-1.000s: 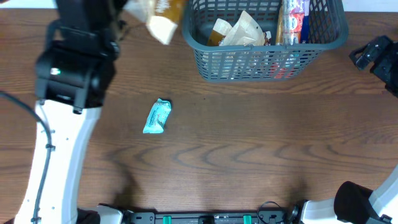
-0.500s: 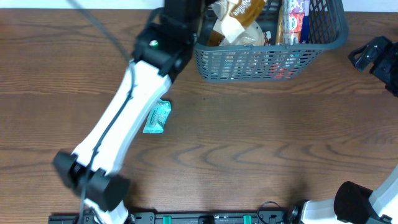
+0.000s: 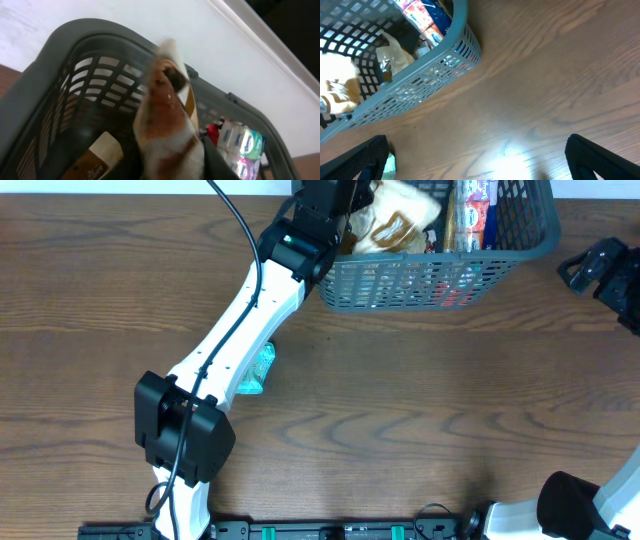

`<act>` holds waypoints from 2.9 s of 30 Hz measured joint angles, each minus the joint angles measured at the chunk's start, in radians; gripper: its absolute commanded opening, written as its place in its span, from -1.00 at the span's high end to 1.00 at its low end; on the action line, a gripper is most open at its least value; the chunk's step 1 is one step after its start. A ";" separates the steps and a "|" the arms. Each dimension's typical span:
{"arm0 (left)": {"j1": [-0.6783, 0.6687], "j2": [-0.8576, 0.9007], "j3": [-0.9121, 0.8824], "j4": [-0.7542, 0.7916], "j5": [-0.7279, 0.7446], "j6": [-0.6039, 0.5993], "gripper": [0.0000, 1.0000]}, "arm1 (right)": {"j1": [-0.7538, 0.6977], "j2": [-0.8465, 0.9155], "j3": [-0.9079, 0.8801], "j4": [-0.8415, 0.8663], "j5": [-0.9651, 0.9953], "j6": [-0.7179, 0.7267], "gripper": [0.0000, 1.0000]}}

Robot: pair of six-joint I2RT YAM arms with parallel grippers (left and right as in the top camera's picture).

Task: Pack container
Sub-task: 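Open the left gripper to drop the wrapper and withdraw the arm, then lower the left gripper onto the mint-green bar and grasp it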

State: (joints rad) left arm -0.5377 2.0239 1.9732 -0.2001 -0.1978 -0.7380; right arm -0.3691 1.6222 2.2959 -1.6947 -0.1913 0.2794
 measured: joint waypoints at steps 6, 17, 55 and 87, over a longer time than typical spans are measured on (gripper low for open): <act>0.000 0.000 0.000 0.018 0.008 0.009 0.23 | 0.000 0.000 0.000 0.000 0.000 0.000 -0.98; 0.001 -0.014 0.000 -0.014 0.008 0.090 0.19 | 0.000 0.000 0.000 0.000 0.000 0.000 -0.98; 0.184 -0.527 -0.006 -1.192 -0.040 0.193 -0.99 | 0.021 -0.237 -0.005 0.000 -0.048 -0.118 -0.98; 0.235 -0.259 -0.663 -0.885 0.289 0.320 -0.99 | 0.021 -0.347 -0.004 0.000 0.050 -0.166 -0.99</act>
State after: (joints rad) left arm -0.3027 1.7653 1.3102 -1.0851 0.0914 -0.4175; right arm -0.3485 1.2755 2.2921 -1.6951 -0.1417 0.1131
